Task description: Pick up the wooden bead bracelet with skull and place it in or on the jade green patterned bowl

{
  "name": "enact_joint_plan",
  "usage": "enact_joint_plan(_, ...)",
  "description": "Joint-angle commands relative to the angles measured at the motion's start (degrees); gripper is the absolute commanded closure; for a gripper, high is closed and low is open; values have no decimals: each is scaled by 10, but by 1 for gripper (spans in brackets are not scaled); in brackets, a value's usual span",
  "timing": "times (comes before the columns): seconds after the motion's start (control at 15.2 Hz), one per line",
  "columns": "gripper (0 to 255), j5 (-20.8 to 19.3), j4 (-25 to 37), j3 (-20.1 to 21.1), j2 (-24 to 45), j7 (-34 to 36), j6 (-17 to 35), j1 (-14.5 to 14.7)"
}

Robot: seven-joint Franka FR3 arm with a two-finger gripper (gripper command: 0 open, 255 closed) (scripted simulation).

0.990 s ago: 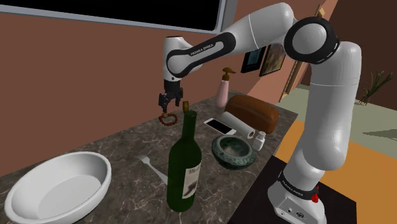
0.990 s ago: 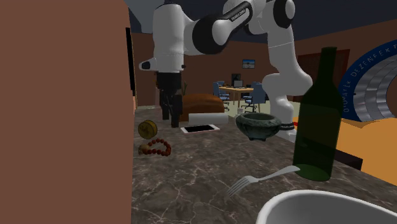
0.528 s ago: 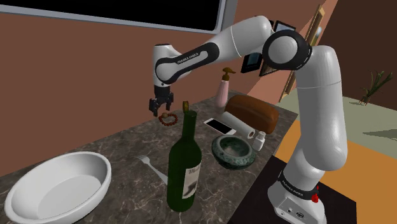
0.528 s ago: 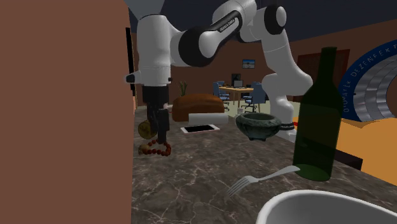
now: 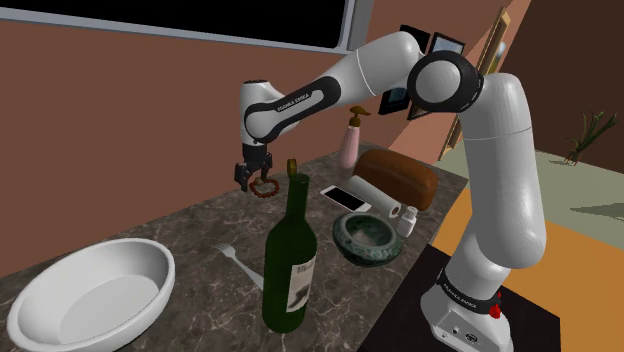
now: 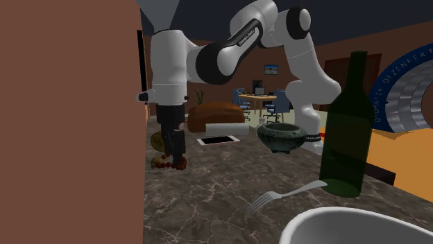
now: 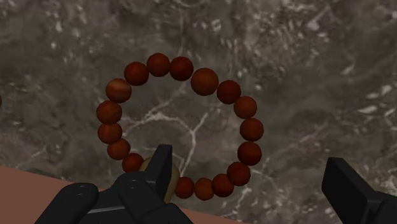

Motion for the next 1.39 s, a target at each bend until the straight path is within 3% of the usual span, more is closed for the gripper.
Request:
enact_joint_plan(0.0, 0, 0, 0, 0, 0, 0, 1, 0)
enact_joint_plan(0.2, 0, 0, 0, 0, 0, 0, 0, 0)
enact_joint_plan(0.26, 255, 0, 0, 0, 0, 0, 0, 0)
enact_joint_plan(0.86, 255, 0, 0, 0, 0, 0, 1, 0)
enact_joint_plan(1.32, 255, 5, 19, 3, -24, -4, -42, -1)
